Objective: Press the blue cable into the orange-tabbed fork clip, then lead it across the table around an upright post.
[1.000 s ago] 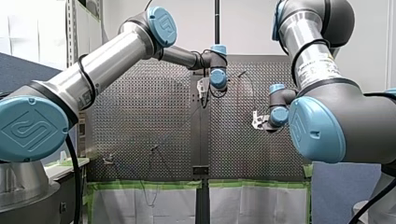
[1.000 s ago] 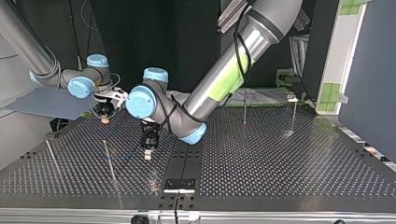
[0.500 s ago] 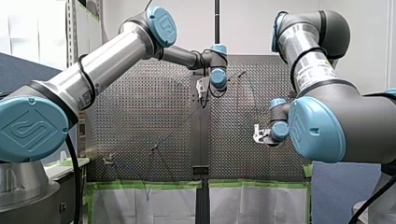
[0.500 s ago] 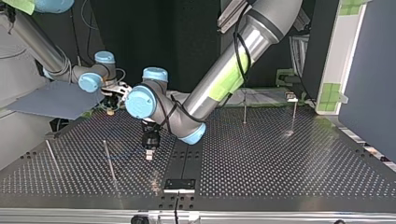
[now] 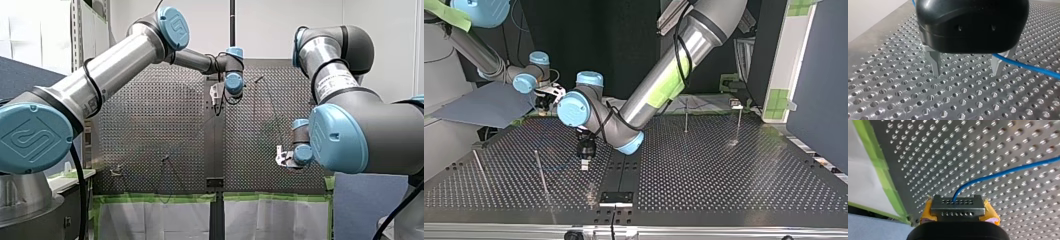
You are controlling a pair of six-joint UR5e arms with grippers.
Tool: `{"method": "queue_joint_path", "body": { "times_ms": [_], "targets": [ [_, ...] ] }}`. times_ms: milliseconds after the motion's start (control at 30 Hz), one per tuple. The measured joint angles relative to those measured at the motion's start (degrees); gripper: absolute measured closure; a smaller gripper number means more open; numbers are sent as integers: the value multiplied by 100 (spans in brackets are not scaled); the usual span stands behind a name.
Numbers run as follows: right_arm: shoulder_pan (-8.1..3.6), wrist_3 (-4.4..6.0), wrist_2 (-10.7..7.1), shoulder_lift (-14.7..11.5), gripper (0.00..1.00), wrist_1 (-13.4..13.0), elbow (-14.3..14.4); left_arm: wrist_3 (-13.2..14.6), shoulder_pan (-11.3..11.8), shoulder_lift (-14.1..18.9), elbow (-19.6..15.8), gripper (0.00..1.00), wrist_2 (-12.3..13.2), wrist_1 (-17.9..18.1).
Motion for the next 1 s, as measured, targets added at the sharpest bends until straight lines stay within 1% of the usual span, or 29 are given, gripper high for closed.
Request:
{"method": "queue_joint_path", "body": {
  "times_ms": [233, 467, 667, 767, 1000],
  "targets": [
    [-173, -2, -2, 202, 100, -193, 1, -8, -5, 0, 7, 0, -61, -29],
    [-344, 38, -15, 373, 100, -424, 1, -8, -7, 0, 6, 0, -64, -43],
    [-454, 96, -23, 519, 100, -576, 1, -3, -12, -2, 7, 0, -104, -72],
    [-506, 135, -22, 552, 100, -627, 1, -1, -17, -1, 6, 0, -123, -83],
    [-604, 169, -37, 585, 100, -759, 1, -7, -28, -2, 4, 0, -166, -112]
  ]
}}
